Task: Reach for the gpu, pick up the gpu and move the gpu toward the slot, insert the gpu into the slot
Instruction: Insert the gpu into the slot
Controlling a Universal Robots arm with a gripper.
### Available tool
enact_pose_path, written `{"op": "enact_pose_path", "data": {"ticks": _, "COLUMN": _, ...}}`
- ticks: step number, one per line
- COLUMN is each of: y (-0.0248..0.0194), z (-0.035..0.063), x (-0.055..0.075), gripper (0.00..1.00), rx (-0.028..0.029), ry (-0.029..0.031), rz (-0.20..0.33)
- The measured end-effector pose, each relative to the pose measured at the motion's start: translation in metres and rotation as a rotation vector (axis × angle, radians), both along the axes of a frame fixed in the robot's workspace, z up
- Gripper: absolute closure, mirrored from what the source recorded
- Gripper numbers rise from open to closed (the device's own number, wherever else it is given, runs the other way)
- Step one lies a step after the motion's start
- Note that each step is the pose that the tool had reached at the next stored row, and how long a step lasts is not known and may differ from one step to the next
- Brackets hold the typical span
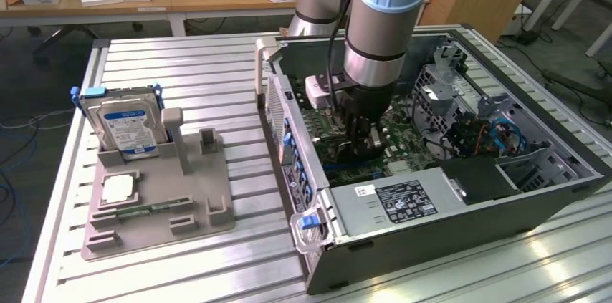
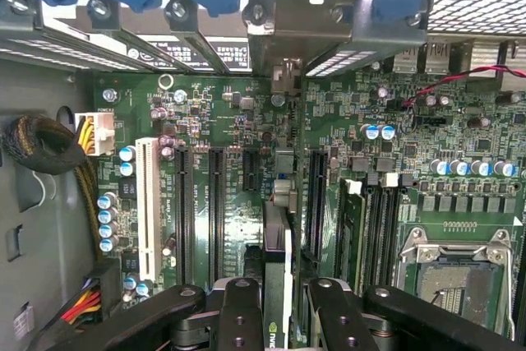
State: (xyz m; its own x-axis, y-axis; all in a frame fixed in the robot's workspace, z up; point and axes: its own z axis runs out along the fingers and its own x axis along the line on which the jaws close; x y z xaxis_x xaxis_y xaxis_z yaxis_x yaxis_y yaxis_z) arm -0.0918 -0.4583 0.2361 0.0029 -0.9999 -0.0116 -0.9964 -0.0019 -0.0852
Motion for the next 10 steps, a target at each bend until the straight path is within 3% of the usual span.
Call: {"op": "enact_pose_path", "data": {"ticks": 10, "y": 0.0001, "z": -0.001, "x": -0.0012, "gripper": 0.74, "rx": 0.0006, "ry": -0.0007, "rz": 0.0}}
